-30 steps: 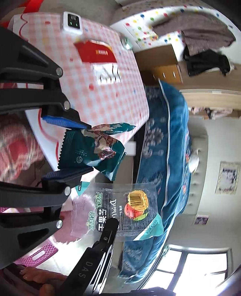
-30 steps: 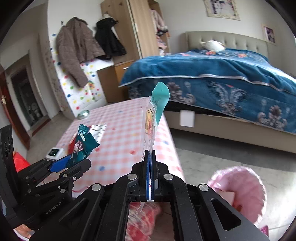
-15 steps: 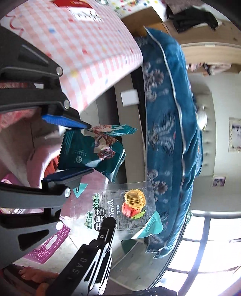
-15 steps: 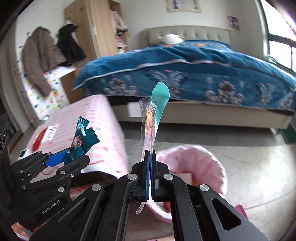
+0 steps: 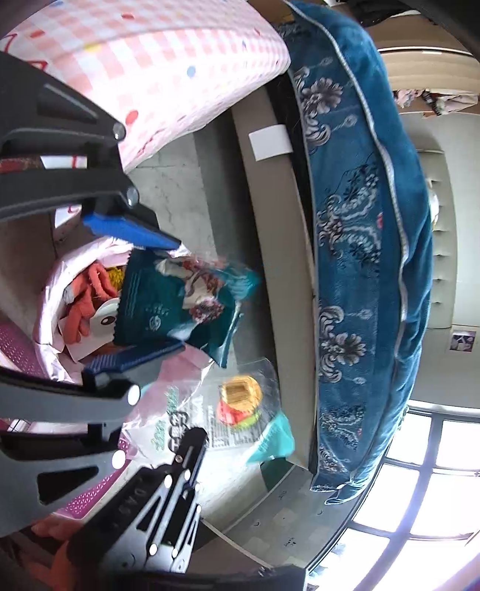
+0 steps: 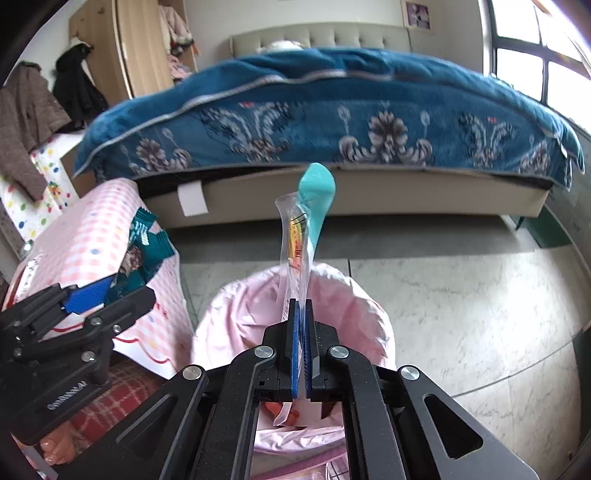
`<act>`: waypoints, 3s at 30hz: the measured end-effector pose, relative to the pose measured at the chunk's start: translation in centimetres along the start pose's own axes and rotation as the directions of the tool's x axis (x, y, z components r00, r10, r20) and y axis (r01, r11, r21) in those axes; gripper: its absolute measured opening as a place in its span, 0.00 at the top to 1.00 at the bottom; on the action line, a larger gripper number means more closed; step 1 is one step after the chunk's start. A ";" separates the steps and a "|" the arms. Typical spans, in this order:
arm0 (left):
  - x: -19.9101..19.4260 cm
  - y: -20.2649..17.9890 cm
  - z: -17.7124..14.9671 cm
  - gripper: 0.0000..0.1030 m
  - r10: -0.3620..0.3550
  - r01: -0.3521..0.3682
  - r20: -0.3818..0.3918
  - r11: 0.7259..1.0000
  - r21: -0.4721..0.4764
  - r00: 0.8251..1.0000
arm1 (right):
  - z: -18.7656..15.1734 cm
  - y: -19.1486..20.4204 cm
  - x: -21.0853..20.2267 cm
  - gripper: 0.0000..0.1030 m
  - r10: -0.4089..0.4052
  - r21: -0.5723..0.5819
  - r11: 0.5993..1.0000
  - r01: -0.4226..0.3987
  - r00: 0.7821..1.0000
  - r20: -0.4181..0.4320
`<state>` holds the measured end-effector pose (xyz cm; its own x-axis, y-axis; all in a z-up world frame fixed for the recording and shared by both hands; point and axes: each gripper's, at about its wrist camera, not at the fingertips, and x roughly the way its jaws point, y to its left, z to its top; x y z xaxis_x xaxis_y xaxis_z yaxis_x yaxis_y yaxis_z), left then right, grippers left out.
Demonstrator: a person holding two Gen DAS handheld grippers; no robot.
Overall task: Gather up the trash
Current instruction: 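Carry the bag and wrapper over the wastebasket and open both tools, then move both tools back over the table toward the red envelope, then grasp the white striped paper with the right tool while the left tool holds the red envelope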
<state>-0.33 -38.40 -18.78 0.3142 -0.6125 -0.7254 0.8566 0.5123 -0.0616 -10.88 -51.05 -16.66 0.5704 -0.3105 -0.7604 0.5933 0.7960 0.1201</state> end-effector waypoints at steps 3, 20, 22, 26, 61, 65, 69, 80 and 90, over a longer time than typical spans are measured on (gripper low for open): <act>0.3 0.3 0.0 0.30 0.003 -0.003 -0.006 1.000 -0.015 1.000 | 0.0 -1.0 0.3 0.92 -0.004 0.029 1.000 0.005 1.000 -0.015; -11.5 5.5 -2.4 0.30 0.162 -0.141 0.146 0.979 -0.150 0.976 | -0.2 4.1 -7.3 0.61 0.105 -0.030 0.994 -0.102 0.988 0.117; -13.2 6.1 -3.0 0.30 0.189 -0.165 0.162 0.974 -0.155 0.968 | -0.2 5.4 -8.1 0.61 0.129 -0.054 0.991 -0.123 0.984 0.120; -16.3 7.5 -4.4 0.28 0.253 -0.223 0.184 0.960 -0.171 0.950 | -0.1 9.1 -9.4 0.61 0.191 -0.129 0.976 -0.176 0.975 0.116; -18.6 33.2 -10.7 0.08 0.560 -0.576 -0.197 0.655 -0.489 0.805 | 0.9 35.2 -3.8 0.41 0.456 -0.457 0.785 -0.418 0.889 -0.032; -17.0 33.9 -10.4 0.09 0.542 -0.573 -0.219 0.662 -0.484 0.811 | 1.2 35.3 -2.5 0.41 0.452 -0.447 0.788 -0.424 0.891 -0.048; -15.9 34.8 -10.3 0.16 0.518 -0.567 -0.245 0.668 -0.482 0.820 | 1.4 34.8 -1.6 0.41 0.449 -0.434 0.793 -0.427 0.892 -0.056; -18.3 33.9 -11.0 0.23 0.505 -0.534 -0.208 0.675 -0.509 0.837 | 1.0 33.5 -1.8 0.41 0.452 -0.427 0.794 -0.433 0.890 -0.063; -25.3 31.1 -13.1 0.24 0.583 -0.511 -0.069 0.640 -0.574 0.809 | 0.2 36.8 -2.3 0.41 0.467 -0.482 0.746 -0.458 0.877 -0.110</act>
<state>13.02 0.96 -11.33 0.7256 -0.1549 -0.6704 0.1526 0.9863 -0.0627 9.77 -21.13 -10.42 0.7150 0.1569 -0.6812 -0.0926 0.9871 0.1303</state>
